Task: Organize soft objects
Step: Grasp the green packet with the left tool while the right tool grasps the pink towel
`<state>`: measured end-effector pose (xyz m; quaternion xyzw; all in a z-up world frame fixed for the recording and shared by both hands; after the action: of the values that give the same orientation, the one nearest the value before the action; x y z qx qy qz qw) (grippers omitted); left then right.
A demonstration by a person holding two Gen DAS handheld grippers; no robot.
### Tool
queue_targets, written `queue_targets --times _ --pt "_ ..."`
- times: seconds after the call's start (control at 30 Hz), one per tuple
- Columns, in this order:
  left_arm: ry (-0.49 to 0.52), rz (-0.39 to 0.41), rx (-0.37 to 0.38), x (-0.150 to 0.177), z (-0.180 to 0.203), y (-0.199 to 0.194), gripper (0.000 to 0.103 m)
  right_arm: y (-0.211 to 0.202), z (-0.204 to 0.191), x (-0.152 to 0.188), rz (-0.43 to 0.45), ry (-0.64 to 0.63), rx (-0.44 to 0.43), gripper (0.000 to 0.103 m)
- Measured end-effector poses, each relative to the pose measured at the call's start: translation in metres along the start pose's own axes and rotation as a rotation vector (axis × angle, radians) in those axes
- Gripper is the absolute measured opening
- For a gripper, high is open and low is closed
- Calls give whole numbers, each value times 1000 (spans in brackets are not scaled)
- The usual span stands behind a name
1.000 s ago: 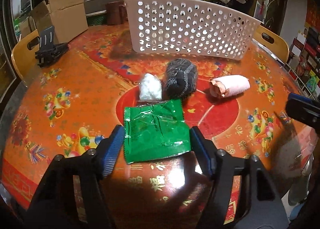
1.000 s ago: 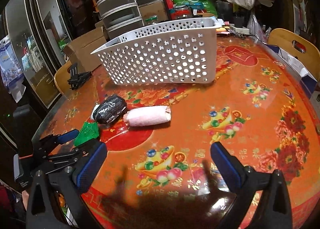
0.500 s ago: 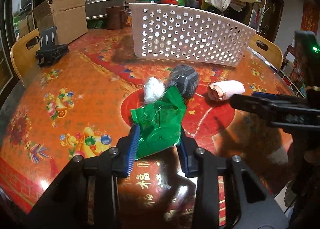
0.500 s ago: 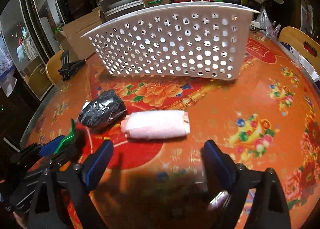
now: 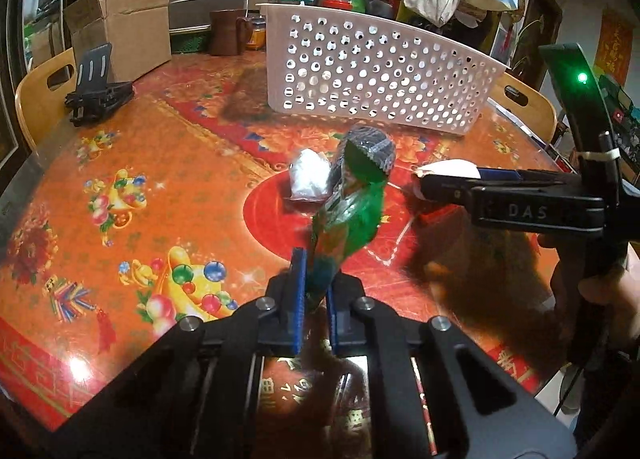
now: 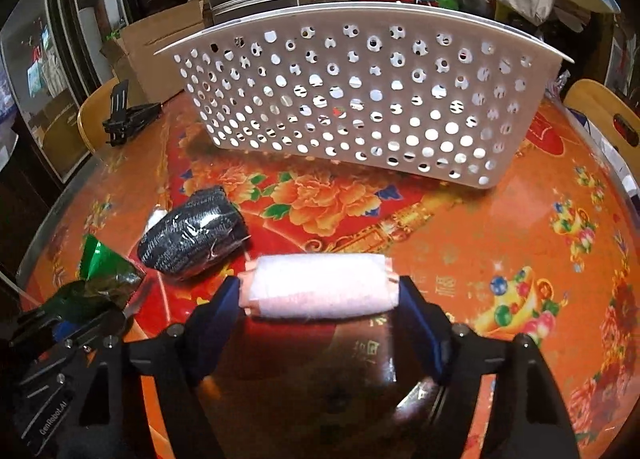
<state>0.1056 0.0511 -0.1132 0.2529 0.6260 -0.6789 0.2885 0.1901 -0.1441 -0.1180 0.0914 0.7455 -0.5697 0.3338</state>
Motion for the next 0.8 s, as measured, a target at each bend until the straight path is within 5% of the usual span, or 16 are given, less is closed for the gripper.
queue_targets --times 0.8 --pt "16 55 25 -2 10 -25 5 -63 29 22 97 35 -55 74"
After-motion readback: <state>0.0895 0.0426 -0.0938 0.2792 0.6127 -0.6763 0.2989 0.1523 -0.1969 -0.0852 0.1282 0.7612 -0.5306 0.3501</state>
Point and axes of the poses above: each gripper's, at about its wrist camera, not at the fingertips, and y roughly the way its jaws point, z to its right, x to its underside, the point moved 1 cm from there along y, roughly the way its jaws point, and after that the axes turned 4 degrees about y, right-handed, at the moved point
